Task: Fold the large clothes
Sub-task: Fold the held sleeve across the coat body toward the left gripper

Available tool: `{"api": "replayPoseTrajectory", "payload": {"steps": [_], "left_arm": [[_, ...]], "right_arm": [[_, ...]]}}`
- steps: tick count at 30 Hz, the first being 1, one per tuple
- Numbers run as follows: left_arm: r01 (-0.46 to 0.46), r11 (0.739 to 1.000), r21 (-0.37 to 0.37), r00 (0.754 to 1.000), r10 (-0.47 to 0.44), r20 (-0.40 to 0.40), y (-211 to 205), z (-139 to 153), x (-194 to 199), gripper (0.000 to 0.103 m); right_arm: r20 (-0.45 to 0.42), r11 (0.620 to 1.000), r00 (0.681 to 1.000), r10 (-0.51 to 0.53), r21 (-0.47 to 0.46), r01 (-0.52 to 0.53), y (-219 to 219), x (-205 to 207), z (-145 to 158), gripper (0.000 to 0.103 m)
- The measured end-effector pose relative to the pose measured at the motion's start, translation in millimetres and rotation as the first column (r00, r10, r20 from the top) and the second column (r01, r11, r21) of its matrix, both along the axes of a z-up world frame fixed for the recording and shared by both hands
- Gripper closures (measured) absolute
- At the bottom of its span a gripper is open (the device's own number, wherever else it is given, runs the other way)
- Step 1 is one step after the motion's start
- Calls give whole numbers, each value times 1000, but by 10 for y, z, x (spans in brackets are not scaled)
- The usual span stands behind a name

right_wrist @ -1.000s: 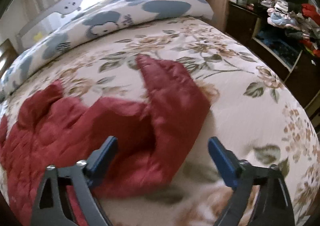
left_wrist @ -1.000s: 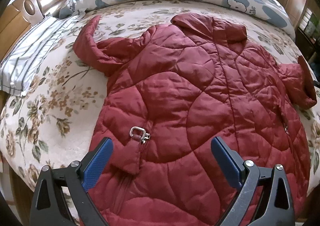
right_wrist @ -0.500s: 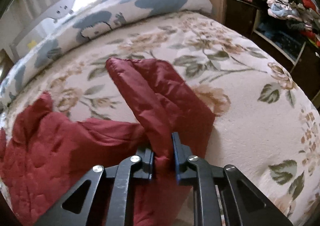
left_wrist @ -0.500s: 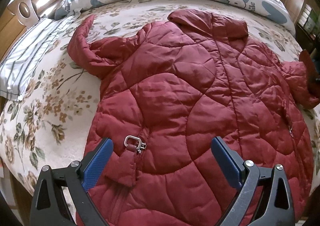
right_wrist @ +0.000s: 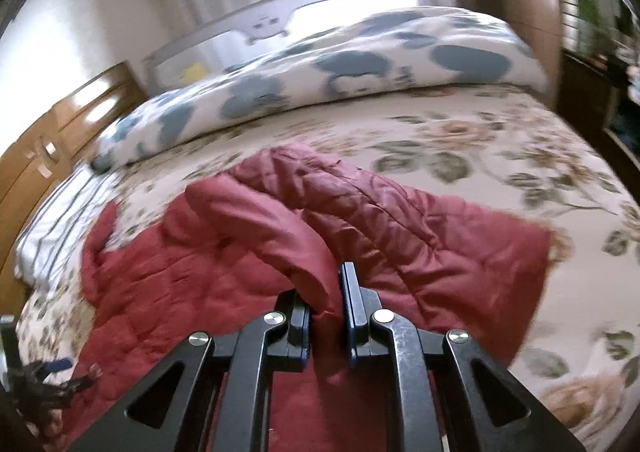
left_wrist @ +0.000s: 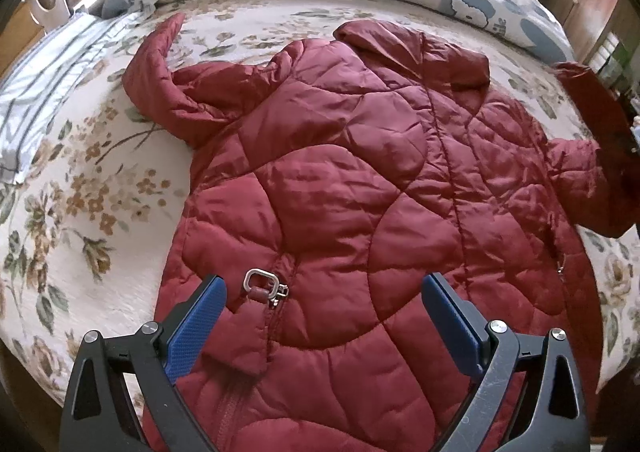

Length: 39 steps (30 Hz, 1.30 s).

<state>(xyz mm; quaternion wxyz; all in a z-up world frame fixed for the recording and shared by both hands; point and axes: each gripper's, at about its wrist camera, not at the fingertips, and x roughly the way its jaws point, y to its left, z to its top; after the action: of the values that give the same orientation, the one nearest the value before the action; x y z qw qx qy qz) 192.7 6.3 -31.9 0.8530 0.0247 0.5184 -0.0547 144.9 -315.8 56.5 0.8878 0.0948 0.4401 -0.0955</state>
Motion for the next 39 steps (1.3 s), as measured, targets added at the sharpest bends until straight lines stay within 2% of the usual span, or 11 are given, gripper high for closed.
{"api": "replayPoseTrajectory", "payload": {"steps": [6, 13, 18, 22, 27, 30, 32, 33, 34, 36, 39], "left_arm": [[-18, 994, -107, 1000, 15, -25, 199, -14, 38, 5], [-30, 964, -263, 998, 15, -60, 437, -19, 178, 5], [-54, 899, -434, 993, 4, -116, 682, -68, 536, 6], [-49, 864, -501, 991, -19, -130, 736, -113, 857, 7], [-25, 834, -551, 977, -96, -189, 531, -384, 1349, 9], [-30, 831, -555, 964, -122, -235, 406, -629, 1589, 18], [-47, 823, -566, 959, -122, -257, 369, -754, 1702, 37], [-52, 820, -570, 955, -126, -267, 355, -805, 1762, 60], [-56, 809, -585, 952, -134, -277, 344, -828, 1803, 71], [-48, 793, -607, 953, -145, -265, 320, -848, 1844, 80], [7, 813, -582, 970, -148, -195, 278, -714, 1808, 86]], "right_arm": [[-56, 990, 990, 128, 65, -125, 549, 204, -387, 91], [-114, 965, 960, 255, 95, -245, 1082, 339, -817, 91], [-131, 919, 911, 391, 115, -378, 1405, 380, -1029, 90], [-145, 887, 875, 462, 102, -451, 1614, 365, -1118, 86], [-131, 871, 861, 490, 115, -478, 1766, 400, -1120, 85], [-129, 869, 861, 493, 123, -479, 1781, 417, -1120, 85], [-127, 871, 863, 490, 127, -475, 1772, 407, -1121, 85], [-126, 871, 864, 488, 133, -472, 1766, 402, -1124, 85], [-127, 872, 865, 485, 141, -469, 1759, 398, -1130, 83], [-131, 877, 870, 475, 149, -456, 1730, 364, -1140, 81], [-128, 874, 872, 472, 195, -444, 1660, 283, -1131, 59]]}}
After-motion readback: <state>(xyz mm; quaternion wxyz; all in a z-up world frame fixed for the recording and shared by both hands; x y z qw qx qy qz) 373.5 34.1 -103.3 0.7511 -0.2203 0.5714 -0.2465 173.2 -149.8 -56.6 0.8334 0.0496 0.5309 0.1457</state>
